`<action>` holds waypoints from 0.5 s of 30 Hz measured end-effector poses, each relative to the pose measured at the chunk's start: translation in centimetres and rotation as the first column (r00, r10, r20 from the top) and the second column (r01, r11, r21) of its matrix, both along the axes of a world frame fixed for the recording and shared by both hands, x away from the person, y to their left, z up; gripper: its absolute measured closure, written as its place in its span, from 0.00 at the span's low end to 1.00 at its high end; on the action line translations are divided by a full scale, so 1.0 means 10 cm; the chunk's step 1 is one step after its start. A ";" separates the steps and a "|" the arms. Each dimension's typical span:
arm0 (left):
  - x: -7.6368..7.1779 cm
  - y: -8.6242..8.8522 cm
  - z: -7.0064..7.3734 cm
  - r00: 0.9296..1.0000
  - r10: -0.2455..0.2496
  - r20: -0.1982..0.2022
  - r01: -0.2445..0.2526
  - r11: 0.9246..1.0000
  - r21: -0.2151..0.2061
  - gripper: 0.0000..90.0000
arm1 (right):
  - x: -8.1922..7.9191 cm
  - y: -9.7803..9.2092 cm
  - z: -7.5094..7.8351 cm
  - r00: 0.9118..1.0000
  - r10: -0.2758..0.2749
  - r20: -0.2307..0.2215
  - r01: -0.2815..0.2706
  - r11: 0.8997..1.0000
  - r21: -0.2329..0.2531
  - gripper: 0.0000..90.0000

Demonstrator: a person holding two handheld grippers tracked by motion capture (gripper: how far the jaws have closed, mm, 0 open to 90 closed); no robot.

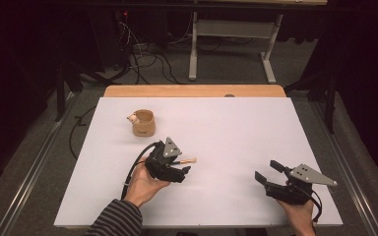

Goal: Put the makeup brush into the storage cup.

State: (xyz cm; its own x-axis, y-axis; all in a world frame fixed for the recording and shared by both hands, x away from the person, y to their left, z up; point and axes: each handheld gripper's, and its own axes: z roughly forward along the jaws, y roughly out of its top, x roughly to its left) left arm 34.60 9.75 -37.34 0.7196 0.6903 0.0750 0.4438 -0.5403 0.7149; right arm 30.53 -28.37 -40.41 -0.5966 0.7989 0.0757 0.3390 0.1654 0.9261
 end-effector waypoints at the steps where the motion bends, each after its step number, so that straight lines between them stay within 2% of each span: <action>1: 0.00 0.00 0.00 1.000 0.000 0.000 0.000 1.000 0.000 0.30 | 0.00 0.00 0.00 1.000 0.000 0.000 0.000 1.000 0.000 0.32; 2: 0.02 0.00 -0.01 1.000 0.002 -0.010 -0.002 1.000 0.019 0.30 | 0.00 0.00 0.00 1.000 0.001 0.000 -0.001 1.000 0.000 0.32; 7: 0.05 0.01 -0.01 1.000 0.004 -0.027 -0.003 0.999 0.046 0.32 | 0.00 0.00 0.00 1.000 0.001 -0.001 -0.001 1.000 -0.002 0.32; 15: 0.14 -0.04 0.00 0.999 0.012 -0.049 -0.007 0.994 0.111 0.34 | 0.00 0.00 0.00 1.000 0.005 0.000 -0.005 1.000 -0.001 0.32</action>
